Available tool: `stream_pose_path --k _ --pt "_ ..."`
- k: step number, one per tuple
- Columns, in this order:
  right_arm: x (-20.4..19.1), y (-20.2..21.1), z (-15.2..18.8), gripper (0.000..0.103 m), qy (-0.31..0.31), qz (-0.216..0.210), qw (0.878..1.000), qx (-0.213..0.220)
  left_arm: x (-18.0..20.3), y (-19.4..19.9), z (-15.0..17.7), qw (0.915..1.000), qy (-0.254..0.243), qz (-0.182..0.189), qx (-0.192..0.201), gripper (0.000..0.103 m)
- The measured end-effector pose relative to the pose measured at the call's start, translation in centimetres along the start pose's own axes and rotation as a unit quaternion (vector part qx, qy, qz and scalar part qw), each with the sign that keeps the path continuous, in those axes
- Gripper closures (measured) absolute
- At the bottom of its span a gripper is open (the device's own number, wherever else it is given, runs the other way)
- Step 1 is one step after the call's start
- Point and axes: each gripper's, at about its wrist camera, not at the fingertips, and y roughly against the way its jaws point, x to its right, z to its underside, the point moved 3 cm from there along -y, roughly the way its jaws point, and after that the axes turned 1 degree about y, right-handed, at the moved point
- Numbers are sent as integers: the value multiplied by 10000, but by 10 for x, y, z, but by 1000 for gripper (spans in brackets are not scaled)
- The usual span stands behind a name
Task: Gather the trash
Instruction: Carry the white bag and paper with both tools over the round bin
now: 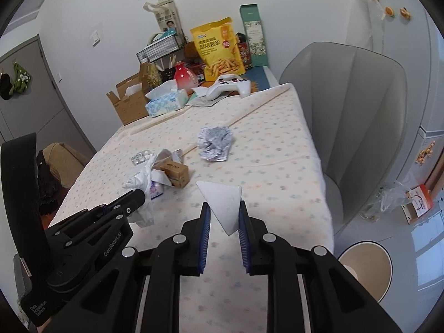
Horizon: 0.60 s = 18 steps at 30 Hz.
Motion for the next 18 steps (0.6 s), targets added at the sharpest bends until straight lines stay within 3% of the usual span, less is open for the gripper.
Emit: stream_pose_path --k 18 --pt "109 67 8 84 -631 632 9954 344 141 5 5 9940 -763 782 -28 98"
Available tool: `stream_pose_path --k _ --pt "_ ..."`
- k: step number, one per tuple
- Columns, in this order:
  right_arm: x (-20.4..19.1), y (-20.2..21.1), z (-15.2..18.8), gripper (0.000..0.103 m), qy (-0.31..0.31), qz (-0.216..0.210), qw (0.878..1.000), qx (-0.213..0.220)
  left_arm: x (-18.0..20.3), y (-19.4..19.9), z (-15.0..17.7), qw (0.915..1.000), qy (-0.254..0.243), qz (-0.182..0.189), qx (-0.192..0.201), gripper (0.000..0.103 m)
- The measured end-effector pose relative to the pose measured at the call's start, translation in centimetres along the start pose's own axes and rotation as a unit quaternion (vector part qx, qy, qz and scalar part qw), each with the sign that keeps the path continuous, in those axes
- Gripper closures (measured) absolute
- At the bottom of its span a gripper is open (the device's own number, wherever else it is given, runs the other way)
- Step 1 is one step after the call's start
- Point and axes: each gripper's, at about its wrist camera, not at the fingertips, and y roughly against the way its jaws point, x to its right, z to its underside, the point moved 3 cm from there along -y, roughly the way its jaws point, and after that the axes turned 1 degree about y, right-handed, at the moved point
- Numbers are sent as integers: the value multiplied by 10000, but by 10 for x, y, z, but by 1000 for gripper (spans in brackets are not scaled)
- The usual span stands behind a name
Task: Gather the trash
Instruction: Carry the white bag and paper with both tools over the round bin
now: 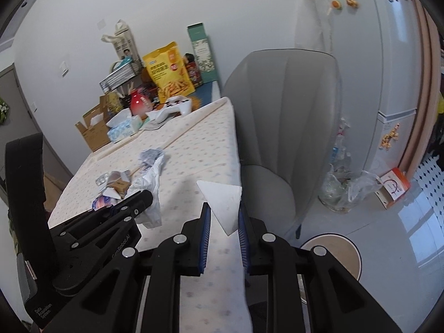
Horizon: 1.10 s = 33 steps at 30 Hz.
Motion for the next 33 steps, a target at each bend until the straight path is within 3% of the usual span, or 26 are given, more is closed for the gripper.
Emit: stream_pose_path --k 8,26,29,33 --pt "55 9 1 84 -350 285 9990 -8 52 -19 0 9991 -301 283 -126 98" --pt "185 0 29 82 -1232 886 9880 -303 167 -86 26 9891 -955 754 -833 98" --pt "200 -9 34 78 -1354 849 9864 -388 172 -96 30 9881 -984 724 -932 98" --pt "216 -23 39 62 -1505 854 9838 -467 173 -104 33 9876 -1005 643 -1024 98"
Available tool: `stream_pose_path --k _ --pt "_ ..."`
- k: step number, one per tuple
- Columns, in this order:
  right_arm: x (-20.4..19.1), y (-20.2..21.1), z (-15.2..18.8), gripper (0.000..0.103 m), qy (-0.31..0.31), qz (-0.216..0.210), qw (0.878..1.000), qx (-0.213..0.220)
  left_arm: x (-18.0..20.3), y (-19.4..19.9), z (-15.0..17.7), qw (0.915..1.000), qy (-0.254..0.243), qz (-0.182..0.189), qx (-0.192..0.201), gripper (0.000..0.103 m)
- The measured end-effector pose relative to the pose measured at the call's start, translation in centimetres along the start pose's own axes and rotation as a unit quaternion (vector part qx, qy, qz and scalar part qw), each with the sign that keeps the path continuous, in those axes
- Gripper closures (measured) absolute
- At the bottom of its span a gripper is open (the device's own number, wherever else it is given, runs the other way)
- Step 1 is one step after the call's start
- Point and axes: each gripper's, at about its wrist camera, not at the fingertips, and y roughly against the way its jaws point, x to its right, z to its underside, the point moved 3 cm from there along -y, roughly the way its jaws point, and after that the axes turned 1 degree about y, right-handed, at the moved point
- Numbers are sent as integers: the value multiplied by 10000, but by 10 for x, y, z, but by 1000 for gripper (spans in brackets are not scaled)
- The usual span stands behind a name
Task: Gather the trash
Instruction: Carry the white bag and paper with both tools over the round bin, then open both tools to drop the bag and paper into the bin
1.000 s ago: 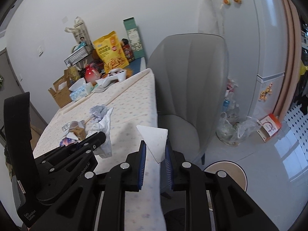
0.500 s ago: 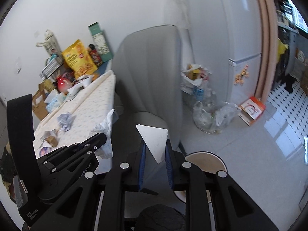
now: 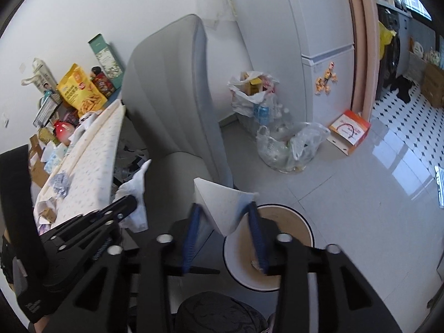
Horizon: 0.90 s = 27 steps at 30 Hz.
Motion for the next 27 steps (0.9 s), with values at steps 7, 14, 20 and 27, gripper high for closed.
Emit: stream_pose_path --k 7,14,20,27 --pt "18 -6 -1 50 -200 88 9998 -11 7 -11 0 9999 -57 -3 -118 98" --pt "44 12 -4 40 -422 330 9984 196 35 -23 1 9990 -288 212 -259 98" --pt "70 33 -8 37 -651 528 9958 355 68 -28 4 9969 -491 495 -365 98" --pt "97 50 -7 33 -908 713 9920 516 93 -29 8 9907 -534 1109 -584 53"
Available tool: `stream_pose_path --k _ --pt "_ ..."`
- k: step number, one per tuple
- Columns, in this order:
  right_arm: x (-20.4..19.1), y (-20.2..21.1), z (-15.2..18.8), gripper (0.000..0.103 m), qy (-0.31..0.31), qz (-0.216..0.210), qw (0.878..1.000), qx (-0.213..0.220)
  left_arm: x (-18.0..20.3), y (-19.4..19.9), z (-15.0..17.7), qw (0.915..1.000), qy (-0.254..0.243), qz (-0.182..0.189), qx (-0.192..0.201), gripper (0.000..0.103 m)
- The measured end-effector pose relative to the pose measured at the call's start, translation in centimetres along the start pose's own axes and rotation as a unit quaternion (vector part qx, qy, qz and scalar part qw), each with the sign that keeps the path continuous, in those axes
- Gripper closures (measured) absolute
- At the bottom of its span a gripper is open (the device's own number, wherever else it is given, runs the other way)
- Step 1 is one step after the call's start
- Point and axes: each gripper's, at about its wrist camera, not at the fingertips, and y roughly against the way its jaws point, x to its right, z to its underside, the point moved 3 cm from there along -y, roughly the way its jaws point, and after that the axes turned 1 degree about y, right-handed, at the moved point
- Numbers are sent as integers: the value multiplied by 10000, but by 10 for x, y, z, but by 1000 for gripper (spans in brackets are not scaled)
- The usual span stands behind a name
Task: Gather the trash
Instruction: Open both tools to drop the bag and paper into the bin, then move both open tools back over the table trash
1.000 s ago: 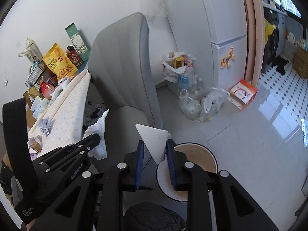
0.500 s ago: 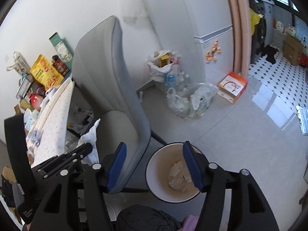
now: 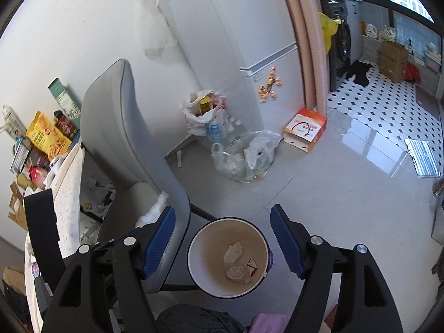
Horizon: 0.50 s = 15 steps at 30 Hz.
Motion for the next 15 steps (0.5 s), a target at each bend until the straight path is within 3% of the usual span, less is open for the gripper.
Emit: stream_pose_path --k 2,3,7,9,15 --pt "2 1 0 32 -28 -17 10000 20 -2 7 -1 9998 54 28 172 34" --pt "1 1 1 32 -34 -31 10000 24 -5 11 -2 9997 63 -20 231 30" --pt "-9 1 2 32 42 -141 9999 24 -20 23 -6 9990 223 -176 338 21" --pt "-17 3 2 26 94 -189 9998 50 -29 31 -8 9981 291 -340 433 13" --pt "-51 10 3 21 272 -406 9987 113 -67 62 -9 9937 605 -665 672 7"
